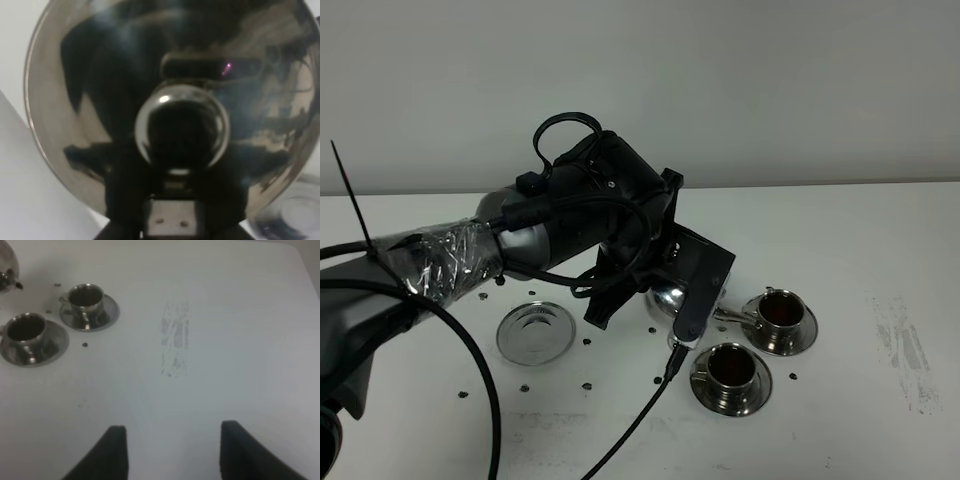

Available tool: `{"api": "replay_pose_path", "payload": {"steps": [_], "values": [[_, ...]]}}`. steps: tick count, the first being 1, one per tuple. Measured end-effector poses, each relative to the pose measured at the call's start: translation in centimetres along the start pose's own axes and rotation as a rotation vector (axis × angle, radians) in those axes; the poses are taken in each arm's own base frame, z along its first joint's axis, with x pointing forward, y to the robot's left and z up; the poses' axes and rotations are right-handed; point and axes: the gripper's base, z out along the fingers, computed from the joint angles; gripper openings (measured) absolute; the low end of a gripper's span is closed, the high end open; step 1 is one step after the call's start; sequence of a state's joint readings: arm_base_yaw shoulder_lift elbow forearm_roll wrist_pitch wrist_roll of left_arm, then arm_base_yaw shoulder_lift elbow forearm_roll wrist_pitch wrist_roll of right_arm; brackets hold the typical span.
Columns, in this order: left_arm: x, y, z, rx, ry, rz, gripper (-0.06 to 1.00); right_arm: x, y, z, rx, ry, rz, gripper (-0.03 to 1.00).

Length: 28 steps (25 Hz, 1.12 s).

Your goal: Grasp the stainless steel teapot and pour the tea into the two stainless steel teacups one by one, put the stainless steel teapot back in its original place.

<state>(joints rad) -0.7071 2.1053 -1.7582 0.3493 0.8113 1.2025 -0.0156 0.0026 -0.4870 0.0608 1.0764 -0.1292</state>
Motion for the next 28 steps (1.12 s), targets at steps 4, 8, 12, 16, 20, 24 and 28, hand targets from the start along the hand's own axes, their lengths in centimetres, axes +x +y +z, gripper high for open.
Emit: {"api": "replay_pose_path", "payload": {"steps": [4,8,12,16,20,24,28], "values": [[1.6,0.1,-0.3,0.015,0.001,-0.185,0.25,0.0,0.0,0.0,0.000,0.000,0.000,0.44],[3.0,0.3,-0.9,0.022,-0.022,-0.408,0.25,0.0,0.0,0.0,0.000,0.000,0.000,0.44],[4.0,0.2,-1.1,0.058,-0.037,-0.648,0.25,0.0,0.0,0.0,0.000,0.000,0.000,0.44],[4.0,-0.3,-1.1,0.125,-0.036,-0.867,0.25,0.0,0.0,0.0,0.000,0.000,0.000,0.44],[3.6,-1.5,-0.4,0.191,-0.021,-1.034,0.25,0.0,0.0,0.0,0.000,0.000,0.000,0.44],[3.4,-3.0,0.6,0.247,0.020,-1.127,0.25,0.0,0.0,0.0,0.000,0.000,0.000,0.44],[3.3,-4.6,1.8,0.271,0.036,-1.151,0.25,0.0,0.0,0.0,0.000,0.000,0.000,0.44]]}}
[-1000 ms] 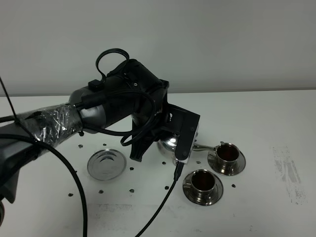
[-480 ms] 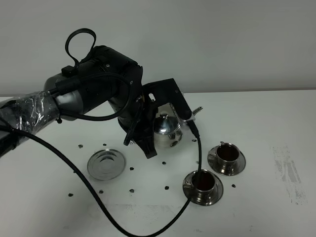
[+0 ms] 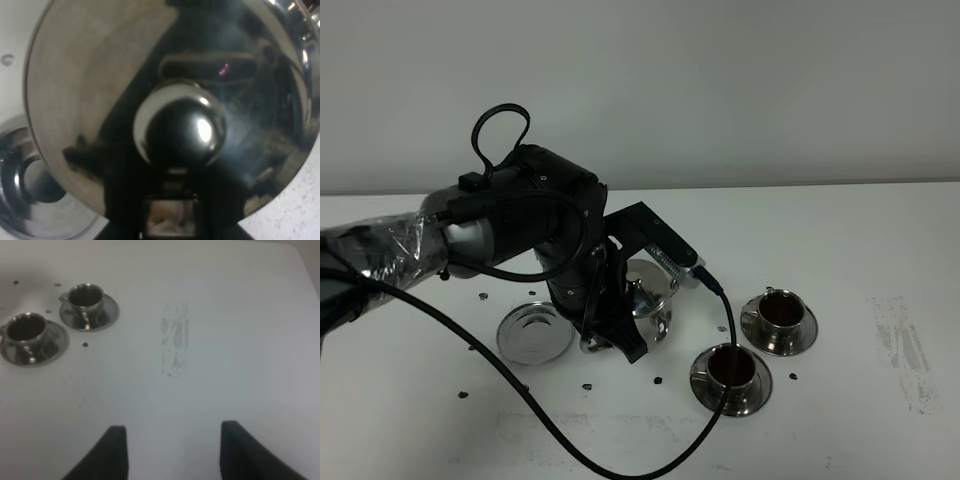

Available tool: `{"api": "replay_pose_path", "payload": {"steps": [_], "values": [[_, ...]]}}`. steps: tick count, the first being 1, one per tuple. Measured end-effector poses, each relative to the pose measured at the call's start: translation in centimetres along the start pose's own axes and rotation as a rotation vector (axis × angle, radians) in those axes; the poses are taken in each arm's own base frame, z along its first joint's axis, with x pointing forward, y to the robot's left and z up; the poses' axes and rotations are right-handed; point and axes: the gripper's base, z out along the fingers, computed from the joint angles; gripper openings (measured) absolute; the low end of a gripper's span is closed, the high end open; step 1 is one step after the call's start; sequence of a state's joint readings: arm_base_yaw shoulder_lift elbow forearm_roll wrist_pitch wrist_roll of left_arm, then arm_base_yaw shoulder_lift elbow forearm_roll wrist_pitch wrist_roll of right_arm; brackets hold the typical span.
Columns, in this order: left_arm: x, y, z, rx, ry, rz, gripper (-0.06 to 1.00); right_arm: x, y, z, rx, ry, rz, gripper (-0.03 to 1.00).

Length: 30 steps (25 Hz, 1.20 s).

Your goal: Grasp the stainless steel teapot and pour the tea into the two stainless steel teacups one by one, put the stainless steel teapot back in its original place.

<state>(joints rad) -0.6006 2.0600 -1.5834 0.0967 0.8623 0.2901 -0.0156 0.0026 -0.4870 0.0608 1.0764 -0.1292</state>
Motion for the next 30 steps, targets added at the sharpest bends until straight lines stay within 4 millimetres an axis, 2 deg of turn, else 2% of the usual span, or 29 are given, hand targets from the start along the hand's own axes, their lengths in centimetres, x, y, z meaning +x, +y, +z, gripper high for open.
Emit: {"api": "replay_pose_path", "payload": {"steps": [6,10,13,16,18,21,26,30], "values": [[1.1,-0.9,2.3,0.008,-0.066,-0.018,0.25,0.0,0.0,0.0,0.000,0.000,0.000,0.44],[1.2,-1.2,2.7,0.024,-0.094,-0.046,0.25,0.0,0.0,0.0,0.000,0.000,0.000,0.44],[1.1,-0.9,1.6,0.016,-0.123,-0.055,0.25,0.0,0.0,0.0,0.000,0.000,0.000,0.44],[1.1,0.1,-1.1,-0.013,-0.165,-0.063,0.25,0.0,0.0,0.0,0.000,0.000,0.000,0.44],[1.5,1.2,-2.9,-0.036,-0.180,-0.085,0.25,0.0,0.0,0.0,0.000,0.000,0.000,0.44],[2.8,3.3,-4.3,-0.066,-0.158,-0.151,0.25,0.0,0.0,0.0,0.000,0.000,0.000,0.44],[5.1,6.1,-5.5,-0.093,-0.085,-0.287,0.25,0.0,0.0,0.0,0.000,0.000,0.000,0.44],[6.6,7.3,-5.1,-0.096,-0.050,-0.363,0.25,0.0,0.0,0.0,0.000,0.000,0.000,0.44]]}}
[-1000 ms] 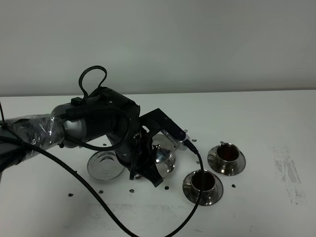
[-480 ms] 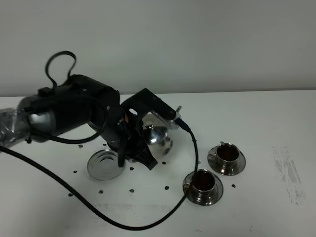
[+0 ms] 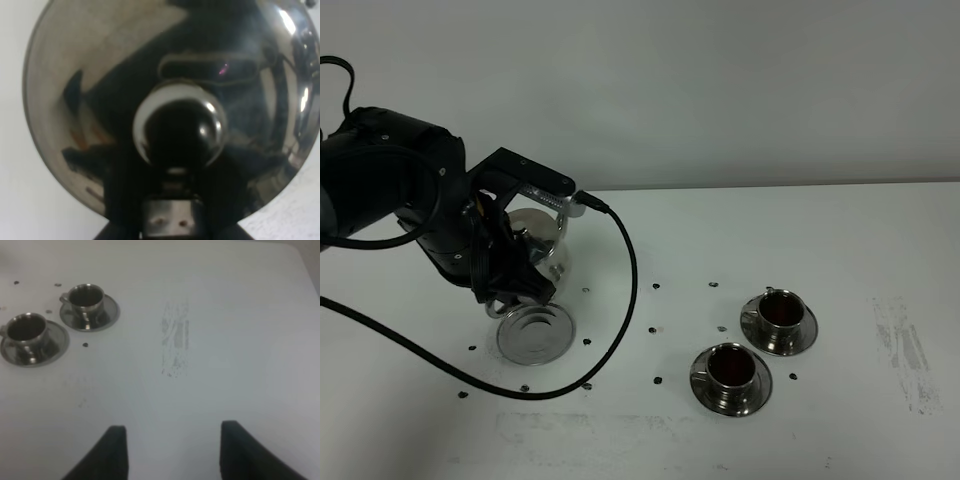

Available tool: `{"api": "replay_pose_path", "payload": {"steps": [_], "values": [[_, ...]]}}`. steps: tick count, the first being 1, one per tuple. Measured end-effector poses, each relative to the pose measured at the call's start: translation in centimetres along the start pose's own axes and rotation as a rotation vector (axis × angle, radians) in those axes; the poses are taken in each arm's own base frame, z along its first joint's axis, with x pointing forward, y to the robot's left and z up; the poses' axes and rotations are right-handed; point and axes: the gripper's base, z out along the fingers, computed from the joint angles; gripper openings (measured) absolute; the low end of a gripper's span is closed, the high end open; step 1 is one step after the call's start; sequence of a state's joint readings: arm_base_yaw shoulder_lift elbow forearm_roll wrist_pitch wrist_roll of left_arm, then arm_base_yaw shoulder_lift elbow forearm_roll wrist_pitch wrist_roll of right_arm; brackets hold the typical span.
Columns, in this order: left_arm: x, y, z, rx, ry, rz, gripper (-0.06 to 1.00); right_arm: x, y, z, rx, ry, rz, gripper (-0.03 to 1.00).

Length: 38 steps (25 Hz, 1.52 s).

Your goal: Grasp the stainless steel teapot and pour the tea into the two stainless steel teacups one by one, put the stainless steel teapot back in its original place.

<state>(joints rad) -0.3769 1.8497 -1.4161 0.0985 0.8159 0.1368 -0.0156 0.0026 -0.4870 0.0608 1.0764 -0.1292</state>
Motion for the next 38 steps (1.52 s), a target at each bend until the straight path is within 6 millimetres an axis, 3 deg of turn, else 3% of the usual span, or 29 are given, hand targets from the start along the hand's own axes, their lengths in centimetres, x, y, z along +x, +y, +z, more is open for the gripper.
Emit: {"api": "replay_pose_path", "payload": {"steps": [7,12,20,38], "values": [[2.7,0.7,2.6,-0.001,0.005,-0.038,0.25,0.0,0.0,0.0,0.000,0.000,0.000,0.44],[2.5,0.7,2.7,0.014,-0.029,-0.075,0.25,0.0,0.0,0.0,0.000,0.000,0.000,0.44],[3.0,0.1,5.3,0.053,0.028,-0.109,0.25,0.0,0.0,0.0,0.000,0.000,0.000,0.44],[3.3,-0.1,7.7,0.055,0.047,-0.106,0.25,0.0,0.0,0.0,0.000,0.000,0.000,0.44]]}}
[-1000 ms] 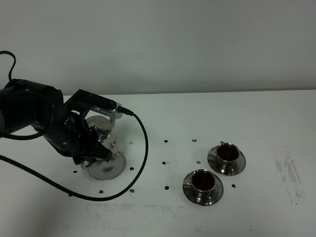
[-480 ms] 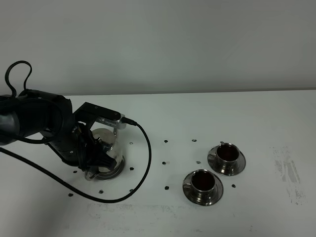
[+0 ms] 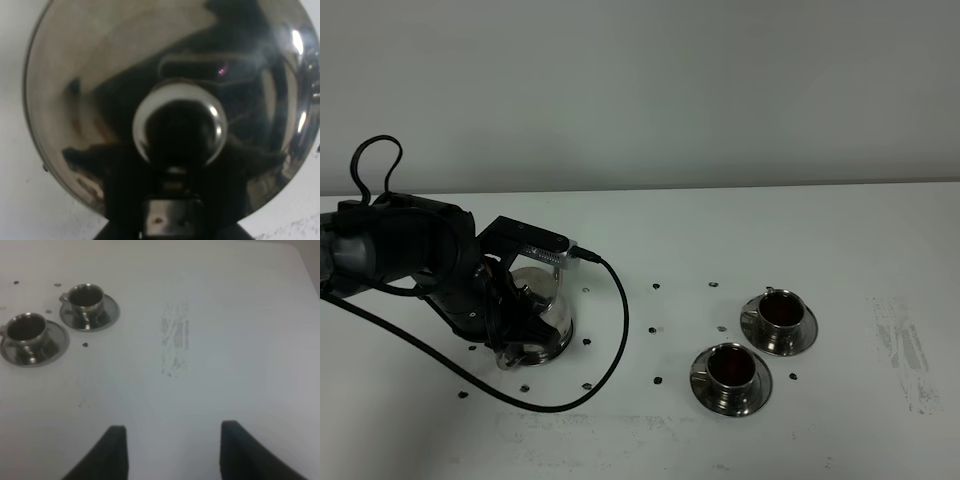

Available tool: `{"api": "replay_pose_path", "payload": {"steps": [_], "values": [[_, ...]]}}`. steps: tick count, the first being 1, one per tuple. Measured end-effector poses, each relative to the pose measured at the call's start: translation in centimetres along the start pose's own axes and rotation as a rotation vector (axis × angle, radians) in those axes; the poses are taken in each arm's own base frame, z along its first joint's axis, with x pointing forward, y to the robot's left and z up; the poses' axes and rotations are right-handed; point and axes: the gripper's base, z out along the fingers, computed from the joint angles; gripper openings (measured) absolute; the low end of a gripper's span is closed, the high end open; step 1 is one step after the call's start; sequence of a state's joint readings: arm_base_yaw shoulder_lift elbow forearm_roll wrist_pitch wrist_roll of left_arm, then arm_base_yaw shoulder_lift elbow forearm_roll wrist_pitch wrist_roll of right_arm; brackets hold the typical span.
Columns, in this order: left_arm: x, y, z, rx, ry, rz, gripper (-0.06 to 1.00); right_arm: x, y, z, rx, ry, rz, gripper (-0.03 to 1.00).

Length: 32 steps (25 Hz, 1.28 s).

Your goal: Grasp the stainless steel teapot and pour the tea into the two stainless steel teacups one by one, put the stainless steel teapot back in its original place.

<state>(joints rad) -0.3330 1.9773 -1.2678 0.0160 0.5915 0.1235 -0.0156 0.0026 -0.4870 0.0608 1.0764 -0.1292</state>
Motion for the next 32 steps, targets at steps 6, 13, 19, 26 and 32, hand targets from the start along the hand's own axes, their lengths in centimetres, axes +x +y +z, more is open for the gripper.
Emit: {"api": "replay_pose_path", "payload": {"steps": [6,13,19,26,32], "values": [[0.0,0.0,0.0,0.000,0.001,0.000,0.25,0.0,0.0,0.0,0.000,0.000,0.000,0.44],[0.1,0.0,-0.7,0.001,0.009,0.000,0.26,0.0,0.0,0.0,0.000,0.000,0.000,0.44],[0.0,0.0,-0.9,0.000,0.005,0.000,0.37,0.0,0.0,0.0,0.000,0.000,0.000,0.44],[-0.1,0.0,-1.5,-0.002,-0.010,0.000,0.39,0.0,0.0,0.0,0.000,0.000,0.000,0.44],[-0.1,-0.2,-5.1,-0.001,-0.015,0.004,0.39,0.0,0.0,0.0,0.000,0.000,0.000,0.44]]}}
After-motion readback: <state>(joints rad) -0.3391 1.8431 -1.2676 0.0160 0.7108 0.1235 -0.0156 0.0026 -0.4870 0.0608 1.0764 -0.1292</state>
